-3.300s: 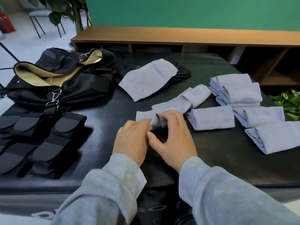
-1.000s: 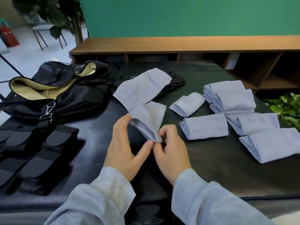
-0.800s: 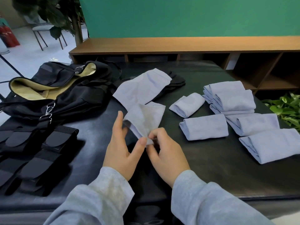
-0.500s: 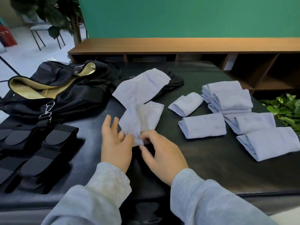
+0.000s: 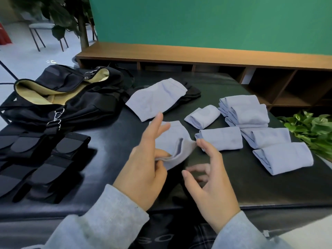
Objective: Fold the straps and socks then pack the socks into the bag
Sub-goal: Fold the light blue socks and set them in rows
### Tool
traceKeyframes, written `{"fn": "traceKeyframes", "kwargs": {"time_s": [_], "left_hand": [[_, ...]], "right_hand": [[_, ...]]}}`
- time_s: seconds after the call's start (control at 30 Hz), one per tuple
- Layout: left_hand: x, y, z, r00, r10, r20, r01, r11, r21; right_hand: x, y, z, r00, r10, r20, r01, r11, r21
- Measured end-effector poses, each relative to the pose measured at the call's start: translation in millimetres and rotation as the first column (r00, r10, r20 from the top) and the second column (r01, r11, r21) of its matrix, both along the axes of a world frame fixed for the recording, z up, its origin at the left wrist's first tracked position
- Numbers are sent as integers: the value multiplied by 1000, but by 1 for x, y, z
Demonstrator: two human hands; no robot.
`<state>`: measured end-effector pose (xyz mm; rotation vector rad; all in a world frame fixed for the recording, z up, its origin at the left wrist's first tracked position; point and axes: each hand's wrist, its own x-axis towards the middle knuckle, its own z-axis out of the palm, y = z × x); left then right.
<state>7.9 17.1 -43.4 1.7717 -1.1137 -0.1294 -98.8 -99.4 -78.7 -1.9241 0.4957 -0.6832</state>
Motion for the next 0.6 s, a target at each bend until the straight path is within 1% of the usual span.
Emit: {"fn": "traceKeyframes", "kwargs": {"time_s": [0.13, 0.23, 0.33, 0.4, 0.53, 0.6], "left_hand": [[-9, 6, -15, 996, -48, -69, 51, 998, 40], [-13, 10, -24, 993, -81, -89, 86, 995, 51], [-13, 12, -32, 992, -68, -107, 75, 996, 56], [-10, 15, -37, 994, -22, -106, 33, 994, 102], [2, 19, -45, 992, 69, -105, -43, 972, 233], [7, 19, -49, 984, 115, -137, -79, 966, 245]], "right_hand": [[-4, 2, -5, 998, -33, -50, 23, 982, -188], [-4, -1, -13, 994, -59, -95, 30, 958, -284], [-5, -4, -26, 987, -104, -126, 38, 895, -444], [-6, -6, -31, 980, -110, -166, 23, 891, -454], [-6, -11, -29, 973, -44, -227, -45, 926, -374], [-3, -13, -24, 965, -46, -256, -47, 937, -345]]}}
